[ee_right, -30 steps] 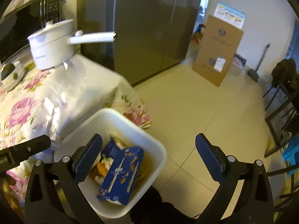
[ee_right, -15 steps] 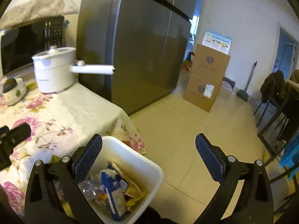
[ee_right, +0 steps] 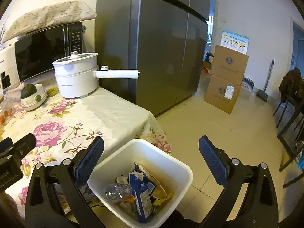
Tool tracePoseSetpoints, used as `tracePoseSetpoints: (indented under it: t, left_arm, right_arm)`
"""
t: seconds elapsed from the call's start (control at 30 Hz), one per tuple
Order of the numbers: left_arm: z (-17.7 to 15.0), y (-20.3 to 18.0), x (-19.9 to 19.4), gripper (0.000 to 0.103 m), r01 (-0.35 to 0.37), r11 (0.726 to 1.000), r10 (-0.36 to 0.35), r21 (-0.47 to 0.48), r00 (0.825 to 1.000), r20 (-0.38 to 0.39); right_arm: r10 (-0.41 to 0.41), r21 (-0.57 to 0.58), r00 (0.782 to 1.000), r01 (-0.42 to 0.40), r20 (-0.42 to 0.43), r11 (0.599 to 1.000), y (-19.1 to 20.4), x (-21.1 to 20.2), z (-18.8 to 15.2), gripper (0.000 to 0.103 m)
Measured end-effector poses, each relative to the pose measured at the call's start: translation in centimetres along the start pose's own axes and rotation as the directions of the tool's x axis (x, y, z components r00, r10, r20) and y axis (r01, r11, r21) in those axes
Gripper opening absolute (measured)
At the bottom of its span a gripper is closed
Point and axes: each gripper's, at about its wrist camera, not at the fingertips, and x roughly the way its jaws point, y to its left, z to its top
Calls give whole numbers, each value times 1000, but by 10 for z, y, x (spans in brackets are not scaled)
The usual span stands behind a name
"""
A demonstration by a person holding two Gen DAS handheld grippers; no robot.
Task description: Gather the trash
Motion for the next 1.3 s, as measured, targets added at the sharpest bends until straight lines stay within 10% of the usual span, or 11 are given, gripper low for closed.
tracePoseSetpoints:
  t: [1.3]
  left_arm:
    - [-4, 11, 7, 96, -59, 998, 57, -26, 997, -48]
  right_arm:
    - [25, -15, 998, -26, -54, 1000, 6, 9, -4, 96]
